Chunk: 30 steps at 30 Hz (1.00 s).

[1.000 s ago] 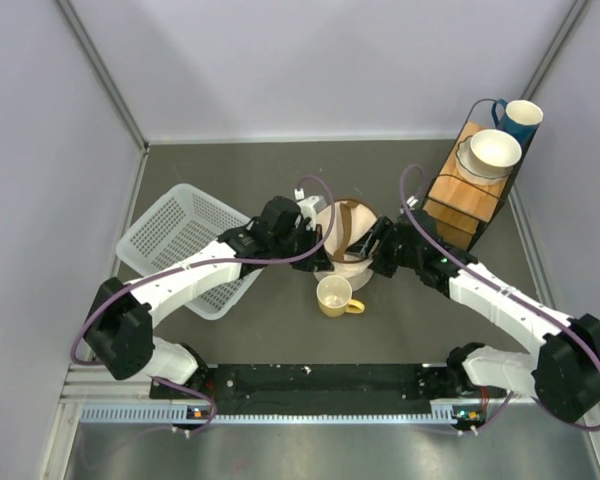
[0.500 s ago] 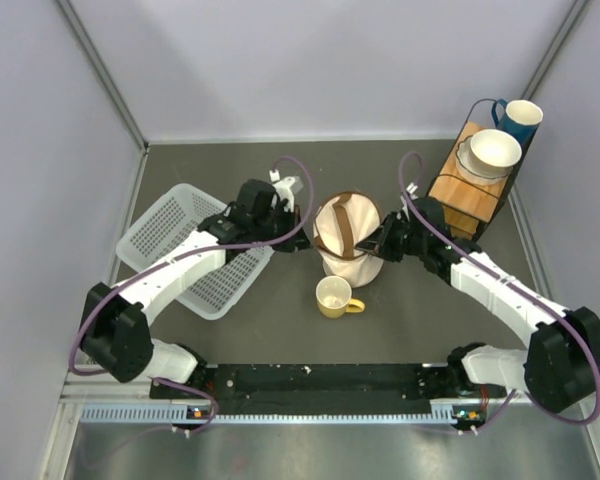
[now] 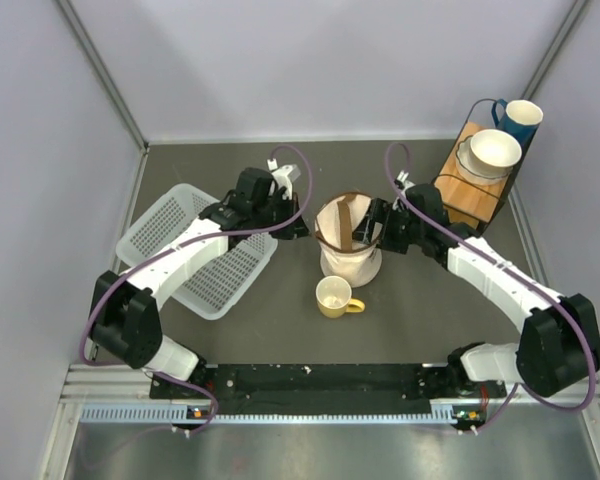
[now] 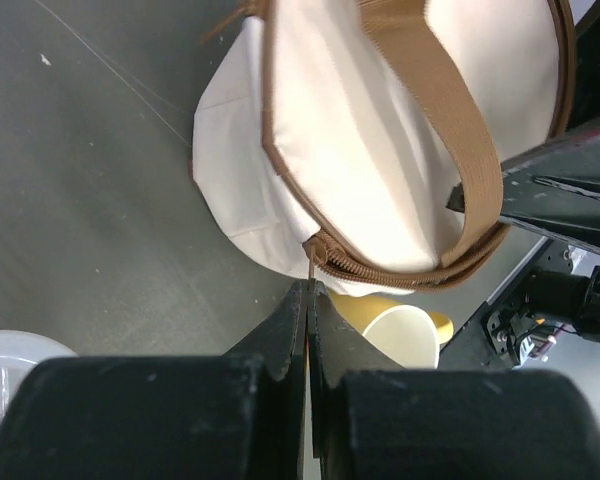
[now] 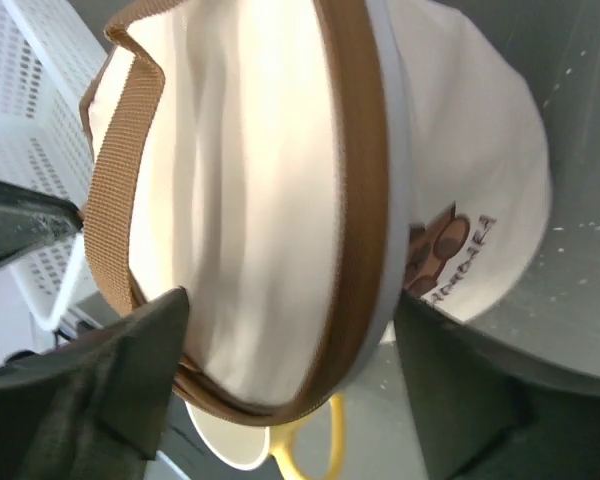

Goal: Unzip the laundry bag and remove the bra

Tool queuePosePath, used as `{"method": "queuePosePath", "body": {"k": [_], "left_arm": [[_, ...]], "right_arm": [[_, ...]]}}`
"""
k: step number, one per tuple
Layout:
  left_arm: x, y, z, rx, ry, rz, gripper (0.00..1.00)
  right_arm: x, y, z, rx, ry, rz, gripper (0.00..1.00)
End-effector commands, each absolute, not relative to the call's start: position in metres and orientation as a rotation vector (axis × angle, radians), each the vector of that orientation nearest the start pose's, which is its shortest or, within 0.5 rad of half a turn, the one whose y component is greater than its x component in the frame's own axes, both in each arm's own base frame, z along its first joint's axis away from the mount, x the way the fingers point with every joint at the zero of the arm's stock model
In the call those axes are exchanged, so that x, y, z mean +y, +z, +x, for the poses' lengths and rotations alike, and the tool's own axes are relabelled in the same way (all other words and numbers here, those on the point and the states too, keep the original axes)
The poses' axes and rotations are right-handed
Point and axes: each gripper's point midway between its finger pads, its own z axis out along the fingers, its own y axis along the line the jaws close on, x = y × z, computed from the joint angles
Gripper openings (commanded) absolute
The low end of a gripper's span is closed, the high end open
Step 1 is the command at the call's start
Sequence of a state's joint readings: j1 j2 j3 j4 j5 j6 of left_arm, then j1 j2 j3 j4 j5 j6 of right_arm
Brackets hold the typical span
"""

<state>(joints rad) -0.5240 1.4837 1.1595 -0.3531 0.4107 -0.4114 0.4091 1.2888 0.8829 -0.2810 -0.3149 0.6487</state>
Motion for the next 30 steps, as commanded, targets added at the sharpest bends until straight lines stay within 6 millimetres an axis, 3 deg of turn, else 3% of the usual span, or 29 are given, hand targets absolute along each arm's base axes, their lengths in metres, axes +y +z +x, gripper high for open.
{"method": "queuePosePath", "body": {"k": [1, 5, 6, 11, 13, 15, 16, 17, 20, 22, 25, 30], "left_arm": [[-0.274, 0.198, 0.319, 2.257, -0.932, 0.373, 0.00], [-0.272, 0.196, 0.319, 2.262, -0.918, 0.365, 0.00], [-0.272, 0.197, 0.321, 2.258, -0.917, 0.364, 0.00], [-0.275, 0.204, 0.331, 2.256, -0.901, 0.351, 0.01], [-0.272, 0.208, 0.330, 2.281, -0.883, 0.345, 0.12], [-0.266, 0.220, 0.330, 2.253, -0.851, 0.326, 0.44], [-0.263, 0.230, 0.331, 2.231, -0.835, 0.318, 0.54], [-0.256, 0.244, 0.330, 2.196, -0.805, 0.300, 0.70], [-0.246, 0.280, 0.329, 2.124, -0.725, 0.277, 0.77], [-0.252, 0.297, 0.324, 2.108, -0.681, 0.316, 0.80], [-0.294, 0.300, 0.302, 2.135, -0.649, 0.453, 0.84], [-0.329, 0.286, 0.300, 2.176, -0.655, 0.517, 0.86]], "right_arm": [[0.202, 0.179, 0.302, 2.332, 0.803, 0.035, 0.96], [0.183, 0.201, 0.299, 2.289, 0.698, 0.043, 0.99], [0.180, 0.211, 0.300, 2.262, 0.686, 0.046, 0.97], [0.167, 0.227, 0.303, 2.233, 0.607, 0.092, 0.92], [0.168, 0.231, 0.301, 2.228, 0.614, 0.090, 0.92], [0.170, 0.233, 0.299, 2.225, 0.635, 0.082, 0.91], [0.170, 0.233, 0.298, 2.225, 0.635, 0.082, 0.91], [0.168, 0.236, 0.297, 2.218, 0.632, 0.091, 0.91], [0.160, 0.245, 0.295, 2.190, 0.598, 0.109, 0.92], [0.153, 0.255, 0.295, 2.166, 0.570, 0.118, 0.94], [0.139, 0.268, 0.295, 2.133, 0.500, 0.150, 0.96], [0.105, 0.287, 0.292, 2.069, 0.409, 0.223, 0.97]]}}
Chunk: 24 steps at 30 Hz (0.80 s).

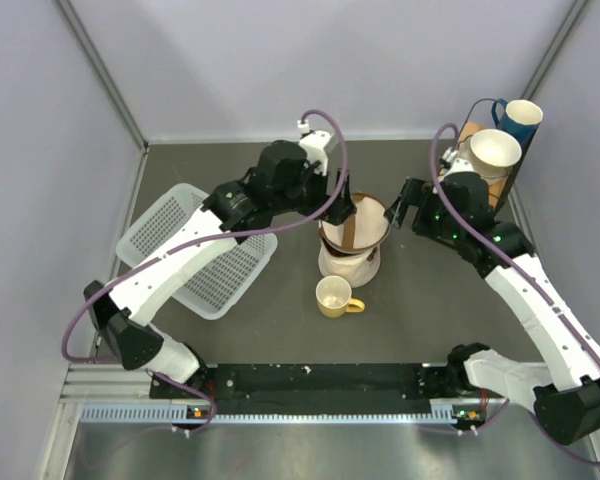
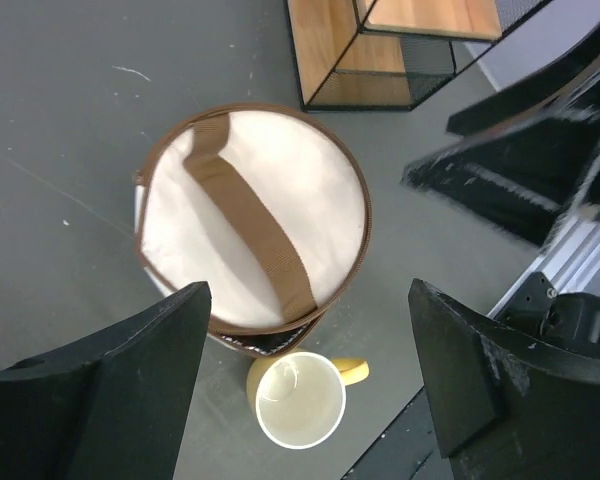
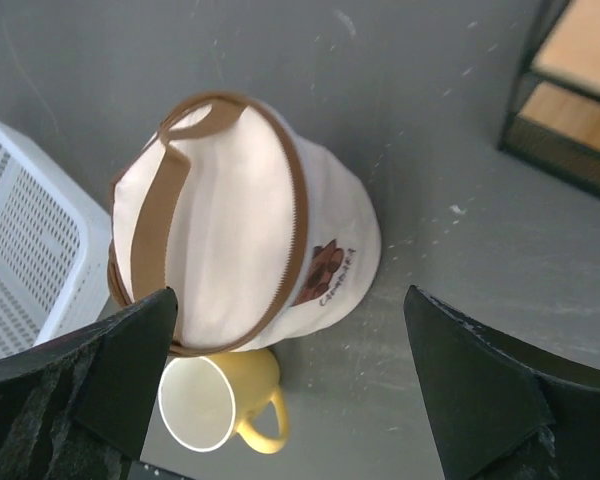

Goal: Unzip the laundry bag and remove the bra

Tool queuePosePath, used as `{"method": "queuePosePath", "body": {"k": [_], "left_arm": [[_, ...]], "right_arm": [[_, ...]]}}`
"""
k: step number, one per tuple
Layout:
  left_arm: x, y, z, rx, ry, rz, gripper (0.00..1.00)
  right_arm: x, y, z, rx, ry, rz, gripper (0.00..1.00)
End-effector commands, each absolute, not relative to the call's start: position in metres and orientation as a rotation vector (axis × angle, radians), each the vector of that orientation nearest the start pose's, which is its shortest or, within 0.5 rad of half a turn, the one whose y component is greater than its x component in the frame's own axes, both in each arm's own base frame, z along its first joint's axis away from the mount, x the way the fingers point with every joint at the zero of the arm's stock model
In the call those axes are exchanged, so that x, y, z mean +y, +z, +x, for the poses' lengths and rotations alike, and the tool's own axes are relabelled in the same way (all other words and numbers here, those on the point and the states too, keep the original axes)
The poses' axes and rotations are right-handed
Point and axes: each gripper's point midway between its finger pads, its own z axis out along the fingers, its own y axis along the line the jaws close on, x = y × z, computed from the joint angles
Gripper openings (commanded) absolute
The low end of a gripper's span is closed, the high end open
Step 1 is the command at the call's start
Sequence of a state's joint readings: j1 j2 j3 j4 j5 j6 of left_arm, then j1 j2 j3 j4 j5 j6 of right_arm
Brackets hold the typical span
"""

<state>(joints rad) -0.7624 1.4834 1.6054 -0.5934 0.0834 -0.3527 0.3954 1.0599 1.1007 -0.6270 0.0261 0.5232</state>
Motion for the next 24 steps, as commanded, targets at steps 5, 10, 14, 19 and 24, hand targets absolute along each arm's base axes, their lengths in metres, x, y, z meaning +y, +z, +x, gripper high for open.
{"method": "queuePosePath", "body": {"k": [5, 10, 14, 19, 24], "left_arm": [[-0.354, 0.249, 0.303, 2.240, -0.561, 0.595, 0.89], [-0.367, 0.227, 0.307, 2.276, -0.554, 0.624, 0.64], [-0.372, 0.252, 0.306, 2.220, -0.614, 0.627, 0.00], [-0.364, 0.300, 0.299, 2.140, -0.850, 0.633, 0.00], [-0.354, 0.303, 0.300, 2.095, -1.375, 0.556, 0.00]], "right_arm": [[0.085, 0.297, 0.279, 2.039, 0.365, 0.253, 0.97], [0.084, 0.291, 0.275, 2.055, 0.360, 0.260, 0.97], [0.087, 0.280, 0.275, 2.087, 0.368, 0.254, 0.97], [0.098, 0.263, 0.278, 2.153, 0.406, 0.227, 0.95], [0.103, 0.252, 0.281, 2.182, 0.417, 0.203, 0.79]]}}
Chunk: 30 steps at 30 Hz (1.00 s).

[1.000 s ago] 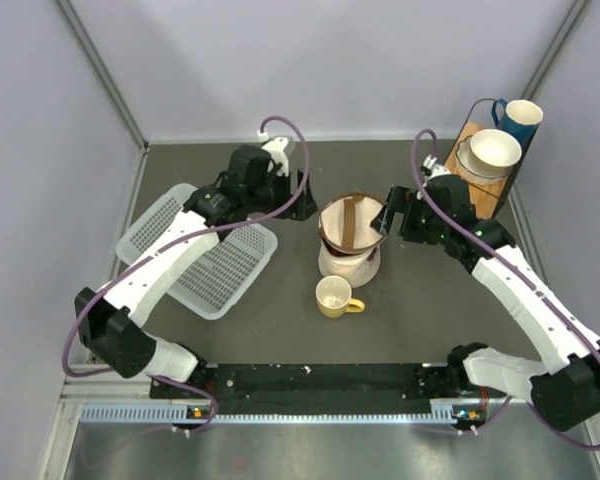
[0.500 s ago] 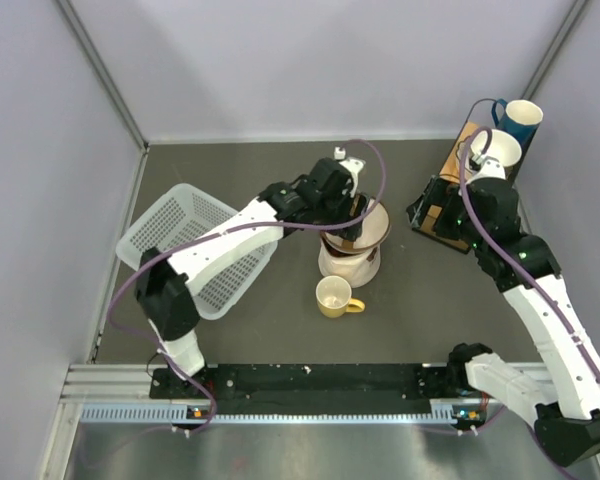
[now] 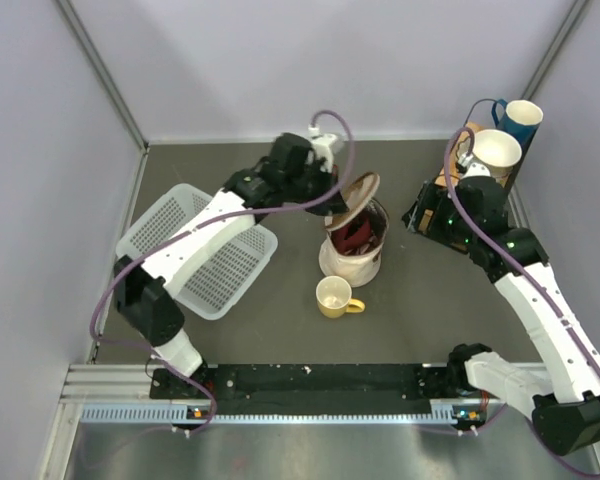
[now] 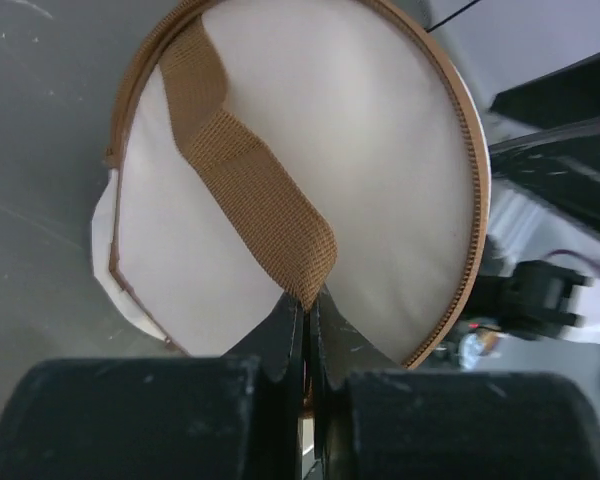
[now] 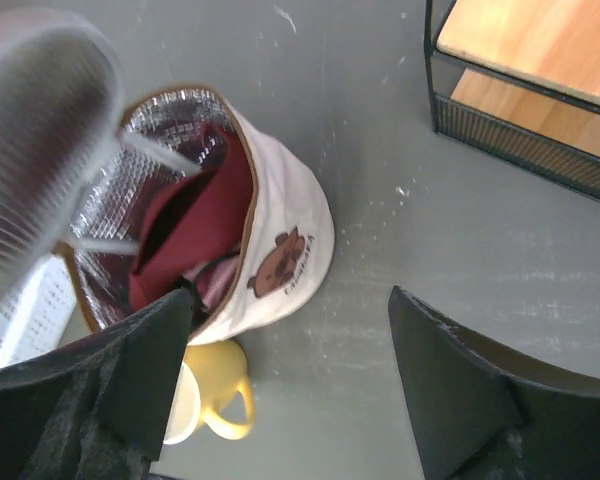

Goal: Unzip the laundry bag and remove the bra

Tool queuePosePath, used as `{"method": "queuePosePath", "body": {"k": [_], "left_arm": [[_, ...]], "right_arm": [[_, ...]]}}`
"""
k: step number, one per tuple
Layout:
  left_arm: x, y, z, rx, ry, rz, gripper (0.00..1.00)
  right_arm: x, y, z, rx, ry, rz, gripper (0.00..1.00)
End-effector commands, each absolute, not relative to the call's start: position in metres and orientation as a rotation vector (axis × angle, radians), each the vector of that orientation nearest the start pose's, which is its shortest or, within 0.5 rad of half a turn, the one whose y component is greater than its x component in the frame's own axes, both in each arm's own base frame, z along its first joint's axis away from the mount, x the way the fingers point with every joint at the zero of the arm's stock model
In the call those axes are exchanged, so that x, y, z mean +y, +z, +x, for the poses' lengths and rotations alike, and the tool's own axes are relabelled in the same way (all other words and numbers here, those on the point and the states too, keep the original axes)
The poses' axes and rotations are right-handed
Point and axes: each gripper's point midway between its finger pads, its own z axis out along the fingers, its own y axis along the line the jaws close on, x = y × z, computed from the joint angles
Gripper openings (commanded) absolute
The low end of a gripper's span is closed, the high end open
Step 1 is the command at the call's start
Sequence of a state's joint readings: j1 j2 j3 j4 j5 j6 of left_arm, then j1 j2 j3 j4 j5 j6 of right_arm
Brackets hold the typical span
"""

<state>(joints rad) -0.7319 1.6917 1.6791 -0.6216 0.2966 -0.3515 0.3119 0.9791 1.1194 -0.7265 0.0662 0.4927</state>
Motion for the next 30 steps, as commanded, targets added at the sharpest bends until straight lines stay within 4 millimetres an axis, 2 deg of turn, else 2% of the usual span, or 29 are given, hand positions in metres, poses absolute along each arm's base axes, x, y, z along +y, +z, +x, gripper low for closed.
{"method": "queuePosePath", "body": {"k": [1, 4, 5, 9, 12, 14, 15, 17, 20, 21, 22, 25, 27, 28, 30], "left_arm": [[-0.347, 0.307, 0.294, 2.065, -1.537, 0.584, 0.00], [-0.343, 0.292, 0.300, 2.033, -1.761, 0.536, 0.00], [-0.344, 0.291, 0.301, 2.019, -1.787, 0.534, 0.00], [-0.346, 0.284, 0.299, 2.020, -1.873, 0.505, 0.00], [-0.344, 0.286, 0.300, 2.013, -1.924, 0.489, 0.00], [-0.342, 0.295, 0.303, 1.943, -1.956, 0.510, 0.00], [-0.339, 0.293, 0.300, 1.972, -2.008, 0.460, 0.00], [-0.336, 0.302, 0.302, 1.890, -2.032, 0.487, 0.00], [-0.333, 0.302, 0.303, 1.896, -2.074, 0.452, 0.00], [-0.333, 0.300, 0.304, 1.902, -2.075, 0.445, 0.00], [-0.332, 0.299, 0.305, 1.902, -2.072, 0.445, 0.00], [-0.332, 0.295, 0.307, 1.913, -2.065, 0.435, 0.00], [-0.332, 0.292, 0.307, 1.924, -2.062, 0.433, 0.00], [-0.332, 0.292, 0.308, 1.924, -2.060, 0.430, 0.00], [-0.332, 0.293, 0.310, 1.917, -2.048, 0.449, 0.00]], "right_arm": [[0.107, 0.250, 0.283, 2.190, 0.429, 0.186, 0.62], [0.119, 0.246, 0.286, 2.218, 0.481, 0.162, 0.30], [0.122, 0.248, 0.288, 2.215, 0.489, 0.154, 0.27], [0.148, 0.259, 0.292, 2.192, 0.527, 0.087, 0.27], [0.177, 0.269, 0.296, 2.182, 0.592, 0.024, 0.28], [0.195, 0.280, 0.299, 2.159, 0.654, -0.003, 0.28], [0.201, 0.275, 0.304, 2.170, 0.654, -0.012, 0.28], [0.203, 0.272, 0.313, 2.169, 0.641, 0.003, 0.27], [0.209, 0.265, 0.320, 2.187, 0.641, -0.005, 0.29], [0.210, 0.266, 0.323, 2.180, 0.638, -0.004, 0.33], [0.209, 0.262, 0.325, 2.186, 0.627, 0.003, 0.51], [0.206, 0.266, 0.330, 2.168, 0.604, 0.008, 0.58], [0.213, 0.280, 0.326, 2.128, 0.659, -0.038, 0.60], [0.214, 0.295, 0.325, 2.068, 0.673, -0.085, 0.55], [0.212, 0.307, 0.322, 2.013, 0.663, -0.158, 0.48]]}}
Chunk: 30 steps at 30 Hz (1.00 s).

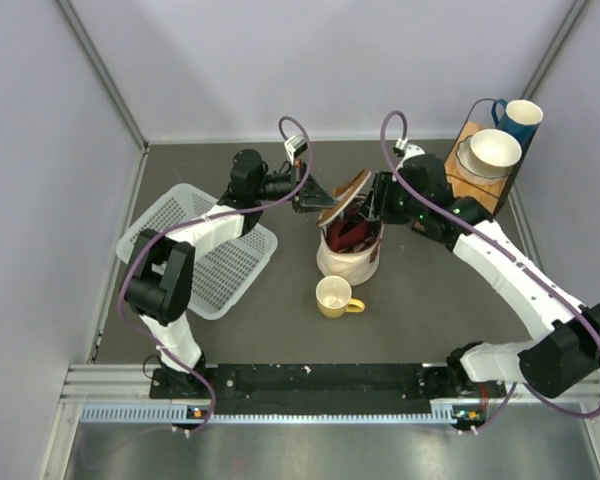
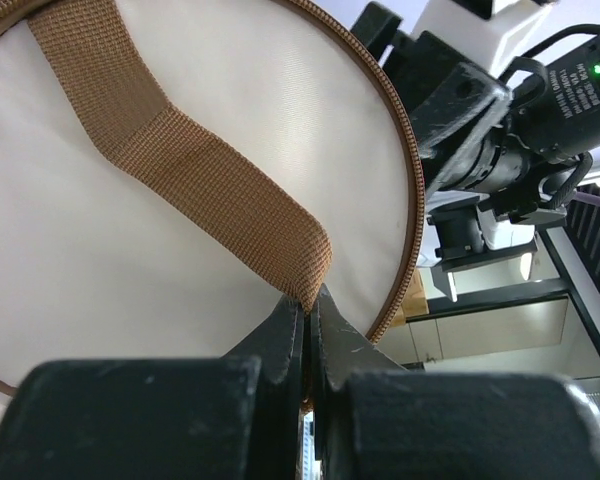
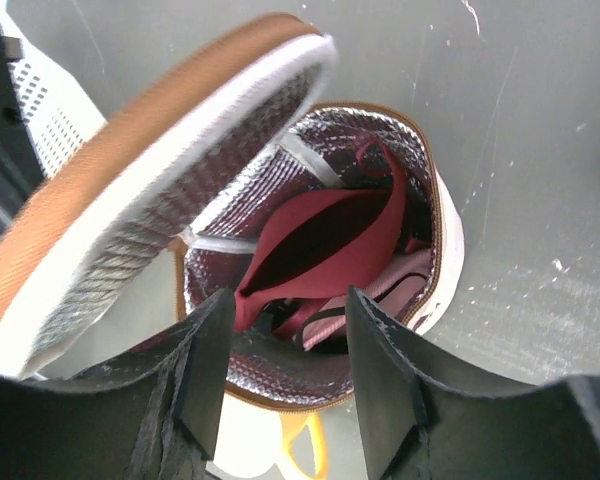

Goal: Unzip the laundry bag and remove the bra

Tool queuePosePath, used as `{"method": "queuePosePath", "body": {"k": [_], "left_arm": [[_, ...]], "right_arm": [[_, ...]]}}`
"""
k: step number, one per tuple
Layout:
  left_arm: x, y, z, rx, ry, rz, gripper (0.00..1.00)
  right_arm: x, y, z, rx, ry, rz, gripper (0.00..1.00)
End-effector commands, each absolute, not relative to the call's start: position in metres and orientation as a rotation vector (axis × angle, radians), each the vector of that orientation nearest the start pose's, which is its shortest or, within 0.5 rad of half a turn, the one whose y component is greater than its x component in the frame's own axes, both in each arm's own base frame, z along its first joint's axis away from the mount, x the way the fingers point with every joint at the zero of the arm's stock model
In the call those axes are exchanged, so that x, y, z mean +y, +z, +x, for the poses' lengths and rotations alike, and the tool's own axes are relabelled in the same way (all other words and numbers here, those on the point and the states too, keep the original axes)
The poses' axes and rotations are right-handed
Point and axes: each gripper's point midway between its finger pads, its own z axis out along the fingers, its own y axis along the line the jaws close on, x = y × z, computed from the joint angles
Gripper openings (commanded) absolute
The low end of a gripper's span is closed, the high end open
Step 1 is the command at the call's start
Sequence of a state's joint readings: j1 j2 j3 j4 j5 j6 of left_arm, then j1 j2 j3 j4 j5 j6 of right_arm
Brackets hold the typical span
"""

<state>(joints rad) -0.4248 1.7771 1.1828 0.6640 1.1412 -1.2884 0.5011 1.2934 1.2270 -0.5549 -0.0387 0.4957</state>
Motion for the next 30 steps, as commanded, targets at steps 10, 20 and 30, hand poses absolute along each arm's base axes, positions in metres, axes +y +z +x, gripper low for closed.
{"method": "queuePosePath", "body": {"k": [10, 20, 30], "left_arm": [[-0.330, 0.293, 0.314, 1.939, -2.022, 0.528, 0.00], [-0.330, 0.286, 0.313, 1.967, -2.009, 0.527, 0.00], [-0.326, 0.290, 0.306, 1.957, -2.001, 0.552, 0.00]], "right_arm": [[0.195, 0.329, 0.307, 1.591, 0.305, -0.865, 0.61], [0.200, 0.329, 0.332, 1.274, 0.079, -1.222, 0.77], [0.229, 0.329, 0.360, 1.201, 0.152, -1.375, 0.80]]}}
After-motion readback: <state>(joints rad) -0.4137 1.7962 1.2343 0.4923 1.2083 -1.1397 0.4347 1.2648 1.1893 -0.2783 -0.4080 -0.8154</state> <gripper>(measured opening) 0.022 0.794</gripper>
